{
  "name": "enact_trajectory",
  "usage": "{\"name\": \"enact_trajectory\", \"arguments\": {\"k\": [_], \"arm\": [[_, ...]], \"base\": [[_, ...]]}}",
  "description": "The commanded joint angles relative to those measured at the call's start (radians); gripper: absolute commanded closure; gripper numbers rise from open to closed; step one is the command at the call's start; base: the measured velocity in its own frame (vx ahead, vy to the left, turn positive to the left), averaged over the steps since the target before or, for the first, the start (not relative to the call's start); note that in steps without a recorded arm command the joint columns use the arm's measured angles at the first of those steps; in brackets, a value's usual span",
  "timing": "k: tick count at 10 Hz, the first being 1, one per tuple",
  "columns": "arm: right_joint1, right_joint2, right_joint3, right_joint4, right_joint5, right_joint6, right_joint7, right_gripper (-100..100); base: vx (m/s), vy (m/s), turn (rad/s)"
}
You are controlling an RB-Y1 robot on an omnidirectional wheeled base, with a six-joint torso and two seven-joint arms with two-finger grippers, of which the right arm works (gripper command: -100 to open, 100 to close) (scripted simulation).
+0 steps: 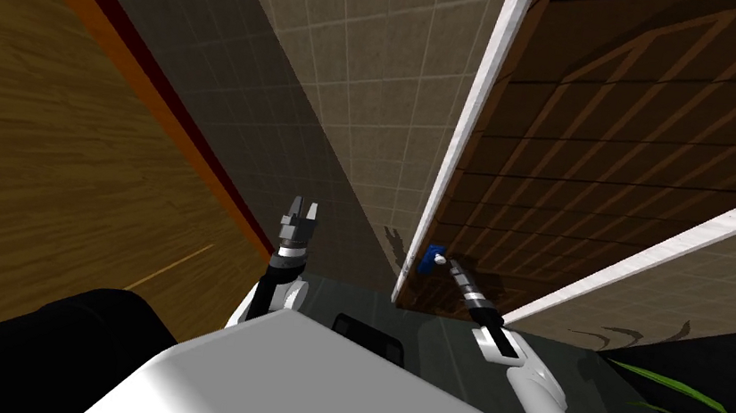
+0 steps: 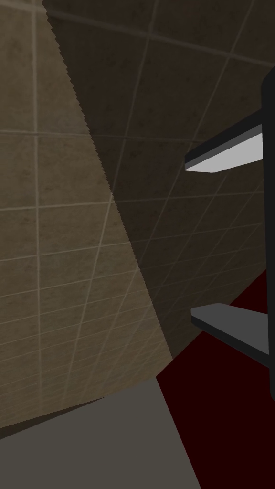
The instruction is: Pull the door open
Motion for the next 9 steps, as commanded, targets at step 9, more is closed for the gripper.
{"name": "enact_trajectory", "arguments": {"k": [9], "arm": [[0.068,-0.053,-0.015,-0.036,0.112,-0.045,0.26,-100]], "base": [[-0.039,0.061,-0.071]]}}
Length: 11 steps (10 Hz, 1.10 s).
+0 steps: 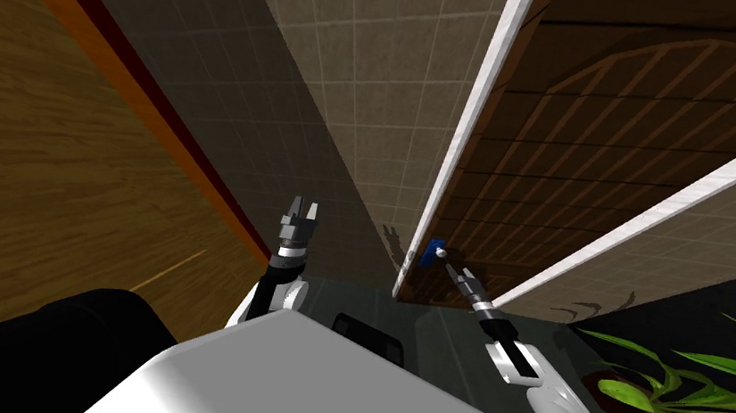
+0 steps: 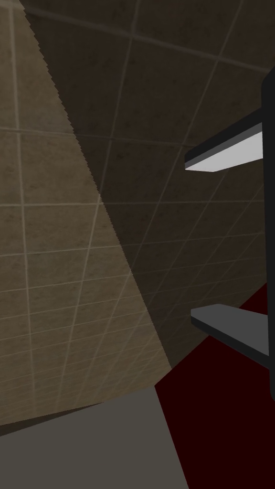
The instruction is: Pull the door open
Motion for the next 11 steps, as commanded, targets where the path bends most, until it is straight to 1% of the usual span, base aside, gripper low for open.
{"name": "enact_trajectory", "arguments": {"k": [1,2,4,6,7,8,11], "arm": [[0.017,-0.011,-0.003,-0.012,0.022,-0.006,0.05,-100],[0.017,-0.011,-0.003,-0.012,0.022,-0.006,0.058,-100],[0.033,-0.023,-0.007,-0.019,0.048,-0.016,0.11,-100],[0.044,-0.031,-0.009,-0.023,0.066,-0.023,0.142,-100],[0.039,-0.028,-0.008,-0.019,0.06,-0.021,0.131,-100],[0.035,-0.024,-0.011,-0.015,0.06,-0.016,0.14,-100],[0.025,-0.014,-0.017,-0.008,0.059,-0.004,0.151,-100]], "base": [[-0.04,0.046,-0.101],[-0.031,0.037,-0.024],[-0.036,0.044,-0.046],[-0.039,0.051,-0.082],[-0.017,0.021,-0.013],[0.108,0.03,0.05],[0.185,0.039,0.048]]}}
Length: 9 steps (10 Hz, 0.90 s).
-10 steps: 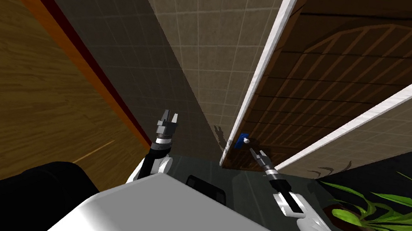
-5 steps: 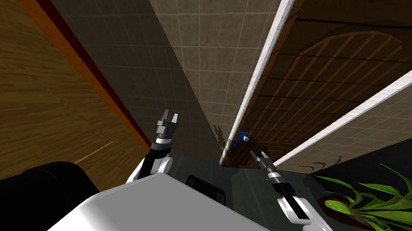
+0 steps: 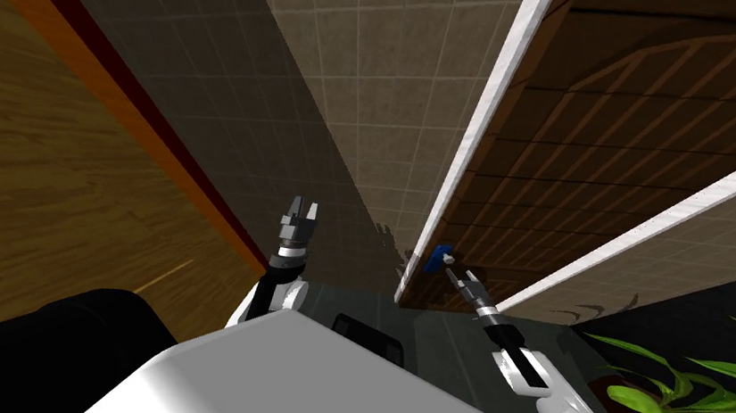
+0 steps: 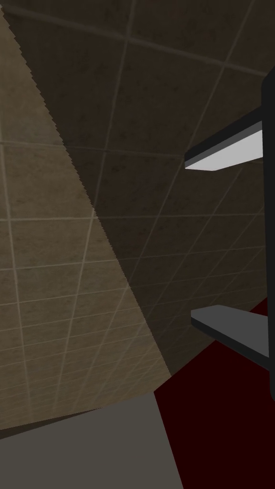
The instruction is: Pull the door open
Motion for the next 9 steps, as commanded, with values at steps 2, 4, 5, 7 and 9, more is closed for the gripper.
{"name": "enact_trajectory", "arguments": {"k": [2,4,5,7,9], "arm": [[-0.008,0.009,-0.005,0.003,-0.001,0.015,0.01,-100],[-0.01,0.011,-0.006,0.007,-0.001,0.014,0.012,-100],[-0.01,0.011,-0.006,0.007,-0.001,0.014,0.012,100],[-0.01,0.011,-0.006,0.007,-0.001,0.014,0.012,100],[-0.01,0.011,-0.006,0.007,-0.001,0.014,0.012,100]], "base": [[0.224,0.054,0.051],[0.156,0.027,0.024],[-0.011,-0.002,-0.01],[-0.034,-0.007,0.004],[-0.012,-0.005,0.002]]}}
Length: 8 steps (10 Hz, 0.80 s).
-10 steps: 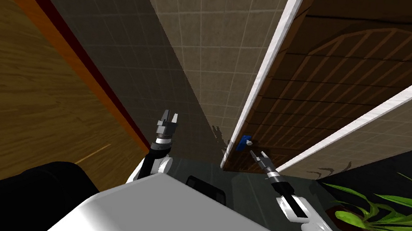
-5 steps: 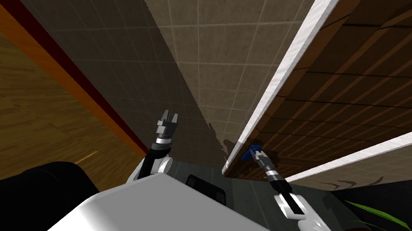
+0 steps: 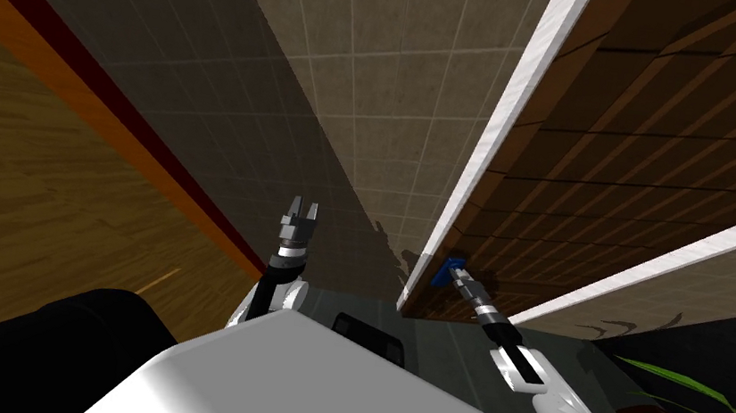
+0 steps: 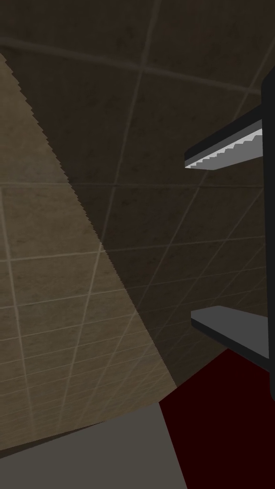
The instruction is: Pull the door open
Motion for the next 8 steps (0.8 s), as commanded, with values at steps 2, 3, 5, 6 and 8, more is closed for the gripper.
{"name": "enact_trajectory", "arguments": {"k": [2,3,5,6,8], "arm": [[-0.001,0.003,0.001,-0.001,-0.012,0.004,-0.028,100],[-0.003,0.006,0.003,-0.002,-0.024,0.009,-0.055,100],[-0.005,0.011,0.005,-0.004,-0.041,0.015,-0.093,100],[-0.006,0.013,0.006,-0.005,-0.049,0.019,-0.112,100],[-0.01,0.019,0.008,-0.007,-0.072,0.028,-0.164,100]], "base": [[-0.01,-0.014,0.021],[-0.035,-0.067,0.084],[-0.047,-0.063,0.079],[-0.049,-0.045,0.054],[-0.042,-0.064,0.075]]}}
